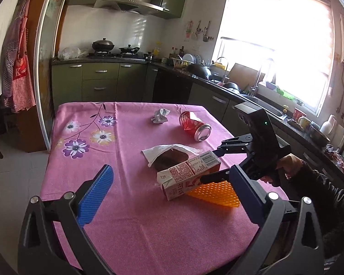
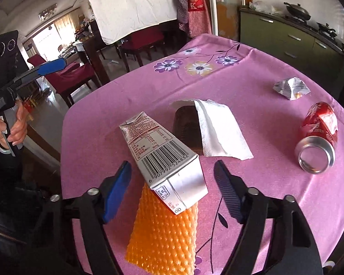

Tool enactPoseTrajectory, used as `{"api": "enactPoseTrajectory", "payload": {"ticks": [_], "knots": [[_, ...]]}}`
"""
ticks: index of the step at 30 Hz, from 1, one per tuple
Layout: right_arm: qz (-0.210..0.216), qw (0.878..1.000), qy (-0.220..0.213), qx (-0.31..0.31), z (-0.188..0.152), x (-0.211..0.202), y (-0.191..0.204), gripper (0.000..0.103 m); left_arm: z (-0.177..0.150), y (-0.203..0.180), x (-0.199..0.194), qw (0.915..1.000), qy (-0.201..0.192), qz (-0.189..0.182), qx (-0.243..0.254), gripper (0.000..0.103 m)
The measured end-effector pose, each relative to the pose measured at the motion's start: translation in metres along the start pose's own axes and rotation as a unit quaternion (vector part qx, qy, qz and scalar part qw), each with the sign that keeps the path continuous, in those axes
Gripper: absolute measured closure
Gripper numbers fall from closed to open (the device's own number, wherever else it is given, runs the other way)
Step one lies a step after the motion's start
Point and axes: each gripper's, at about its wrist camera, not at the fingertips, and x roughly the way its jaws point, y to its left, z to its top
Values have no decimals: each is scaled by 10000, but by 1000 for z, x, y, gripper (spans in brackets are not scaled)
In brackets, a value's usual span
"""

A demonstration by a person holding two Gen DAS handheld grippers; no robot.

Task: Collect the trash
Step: 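Grasp the white milk carton with the right tool, then carry the milk carton over the bin and open the right tool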

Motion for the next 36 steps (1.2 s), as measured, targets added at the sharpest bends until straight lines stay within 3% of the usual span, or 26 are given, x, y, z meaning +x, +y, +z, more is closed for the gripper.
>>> {"api": "enactPoseTrajectory", "payload": {"ticks": [7, 9, 16, 27, 36], "knots": [[377, 9991, -175, -46, -10, -10, 19, 43, -1, 3, 9, 9999, 127, 0, -8, 7], [282, 9993, -246, -93, -11, -15, 28, 37, -1, 3, 9, 9999, 126, -25, -48, 7], [-2, 9994, -201, -275, -7, 0, 40, 37, -2, -1, 9, 9998, 178, -47, -12, 7], [-150, 9990, -229, -363, -10, 5, 44, 62, -1, -3, 11, 9998, 190, -65, 13, 7], [-88, 9959, -887, 157, -22, -32, 46, 64, 0, -4, 12, 9997, 224, -73, 26, 7]]}}
